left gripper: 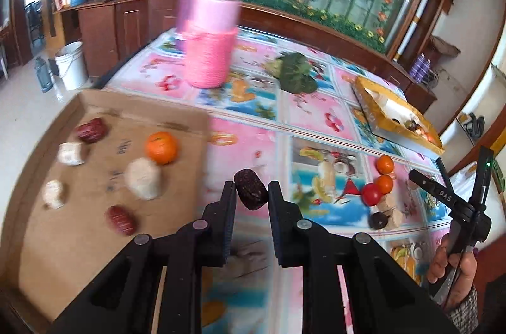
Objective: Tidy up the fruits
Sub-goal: 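Close left tool on the dark date while right tool closes on the brown cake, then carry the date in left tool over the cardboard tray while right tool carries the cake, then open right tool to drop the cake while left tool drops the date in the tray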
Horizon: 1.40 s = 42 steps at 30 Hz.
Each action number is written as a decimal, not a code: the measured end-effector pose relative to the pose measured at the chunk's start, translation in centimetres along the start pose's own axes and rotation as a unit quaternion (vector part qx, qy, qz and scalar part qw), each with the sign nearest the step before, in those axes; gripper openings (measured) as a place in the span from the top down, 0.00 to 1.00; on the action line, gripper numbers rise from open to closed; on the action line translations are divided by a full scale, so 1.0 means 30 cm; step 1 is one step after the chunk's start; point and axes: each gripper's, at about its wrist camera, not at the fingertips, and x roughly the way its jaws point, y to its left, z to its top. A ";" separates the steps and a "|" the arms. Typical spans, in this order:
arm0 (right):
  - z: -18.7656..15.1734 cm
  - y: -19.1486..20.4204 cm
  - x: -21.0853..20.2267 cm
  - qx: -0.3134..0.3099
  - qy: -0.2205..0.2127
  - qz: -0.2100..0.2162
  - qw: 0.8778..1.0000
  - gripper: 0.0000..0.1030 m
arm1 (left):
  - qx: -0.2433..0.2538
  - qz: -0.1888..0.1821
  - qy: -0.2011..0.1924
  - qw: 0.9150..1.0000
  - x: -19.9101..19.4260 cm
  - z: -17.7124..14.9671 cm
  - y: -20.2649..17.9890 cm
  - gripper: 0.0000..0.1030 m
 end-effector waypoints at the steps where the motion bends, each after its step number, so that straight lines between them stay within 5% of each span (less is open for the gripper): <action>1: -0.002 0.010 -0.015 0.006 -0.001 0.005 1.000 0.68 | -0.008 0.008 -0.003 1.000 -0.024 -0.008 0.043 0.81; 5: -0.026 0.133 -0.101 -0.011 -0.016 0.036 0.999 0.68 | -0.051 0.047 -0.003 0.998 -0.084 -0.049 0.240 0.81; 10: -0.087 0.446 -0.155 -0.093 0.002 0.094 0.991 0.67 | -0.118 0.073 0.024 0.990 -0.083 -0.096 0.448 0.81; 22: -0.326 1.106 -0.034 -0.255 0.095 0.174 0.946 0.67 | -0.124 0.094 0.071 0.985 -0.027 -0.081 0.600 0.81; 27: -0.397 1.201 0.060 -0.277 0.126 0.165 0.938 0.67 | -0.150 0.067 0.056 0.985 -0.058 -0.088 0.639 0.78; 34: -0.421 1.238 0.130 -0.291 0.132 0.148 0.936 0.67 | -0.181 0.053 0.023 0.982 -0.144 -0.107 0.671 0.53; 42: -0.404 1.230 0.096 -0.276 0.127 0.170 0.937 0.64 | -0.174 0.064 -0.005 0.983 -0.228 -0.121 0.619 0.41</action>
